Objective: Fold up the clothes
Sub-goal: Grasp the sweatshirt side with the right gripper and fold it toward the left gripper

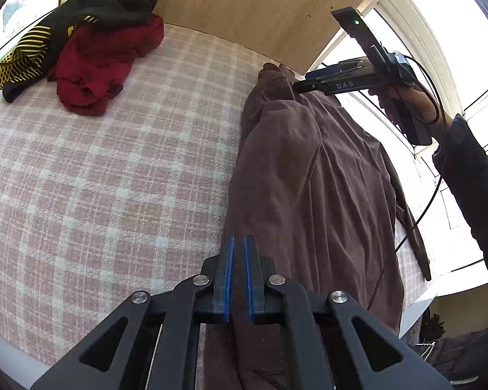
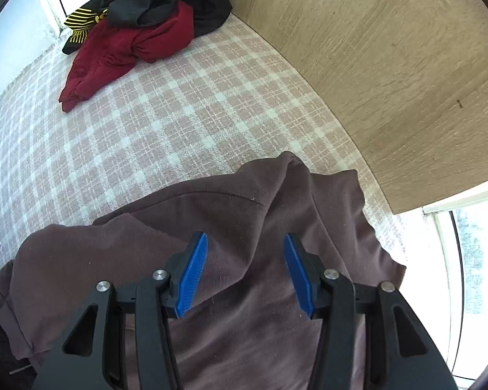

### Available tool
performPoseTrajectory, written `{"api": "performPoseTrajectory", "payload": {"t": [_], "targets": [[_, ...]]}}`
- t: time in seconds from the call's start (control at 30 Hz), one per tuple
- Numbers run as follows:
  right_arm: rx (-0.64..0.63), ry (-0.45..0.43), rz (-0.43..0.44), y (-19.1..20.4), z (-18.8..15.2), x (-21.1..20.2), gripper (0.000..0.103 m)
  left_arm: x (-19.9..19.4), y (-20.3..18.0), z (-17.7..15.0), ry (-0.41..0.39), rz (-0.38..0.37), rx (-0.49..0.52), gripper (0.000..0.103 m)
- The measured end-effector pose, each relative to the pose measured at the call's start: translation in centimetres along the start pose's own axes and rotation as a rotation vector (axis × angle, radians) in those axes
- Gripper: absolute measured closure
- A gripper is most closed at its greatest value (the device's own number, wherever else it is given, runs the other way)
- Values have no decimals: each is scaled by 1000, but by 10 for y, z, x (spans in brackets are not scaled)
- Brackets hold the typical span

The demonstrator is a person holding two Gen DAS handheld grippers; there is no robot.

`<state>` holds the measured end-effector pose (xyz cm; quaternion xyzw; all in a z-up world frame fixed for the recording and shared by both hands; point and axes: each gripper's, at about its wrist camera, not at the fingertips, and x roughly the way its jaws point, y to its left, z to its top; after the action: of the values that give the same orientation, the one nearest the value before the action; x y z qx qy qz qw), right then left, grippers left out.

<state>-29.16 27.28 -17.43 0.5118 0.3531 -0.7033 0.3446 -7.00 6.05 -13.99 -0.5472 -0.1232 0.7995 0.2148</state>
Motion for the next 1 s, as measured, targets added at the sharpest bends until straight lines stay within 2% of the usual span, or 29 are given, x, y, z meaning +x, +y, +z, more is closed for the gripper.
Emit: {"api": "performPoseTrajectory", "payload": {"t": [0.07, 0.2, 0.27, 0.37, 0.4, 0.47, 0.53, 0.57, 0.6, 0.63, 0.77, 0.9, 1.0], "targets": [[4, 23, 7, 1, 9, 13, 54, 11, 2, 8, 11, -27, -3, 97], [-63, -62, 42, 23, 11, -6, 54, 30, -5, 9, 59, -129, -1, 91], [-109, -92, 159, 45, 7, -19, 54, 37, -18, 1, 99, -195, 27, 91], [-242, -117, 190, 89, 4, -26, 54, 44, -37, -11, 150, -242, 84, 90], [-284, -125, 203, 103, 4, -26, 54, 44, -42, -14, 162, -249, 99, 90], [-328, -83, 261, 119, 5, -15, 54, 34, -39, -12, 140, -252, 82, 90], [-402, -27, 264, 127, -4, -4, 55, 18, -26, -4, 94, -227, 46, 90], [-435, -18, 265, 127, -12, -3, 56, 11, -20, 0, 70, -211, 28, 84], [-467, -8, 267, 128, -20, -3, 62, 5, -13, 5, 47, -187, 16, 78], [-476, 1, 274, 125, -27, -4, 65, 3, -8, 9, 36, -172, 5, 77], [-490, 24, 278, 116, -49, -11, 69, 10, 5, 27, 33, -179, -36, 77], [-472, 20, 280, 108, -63, -16, 69, 36, -6, 38, 90, -286, -43, 77], [-460, 45, 279, 101, -77, -11, 69, 51, -14, 45, 108, -263, -13, 77]]}}
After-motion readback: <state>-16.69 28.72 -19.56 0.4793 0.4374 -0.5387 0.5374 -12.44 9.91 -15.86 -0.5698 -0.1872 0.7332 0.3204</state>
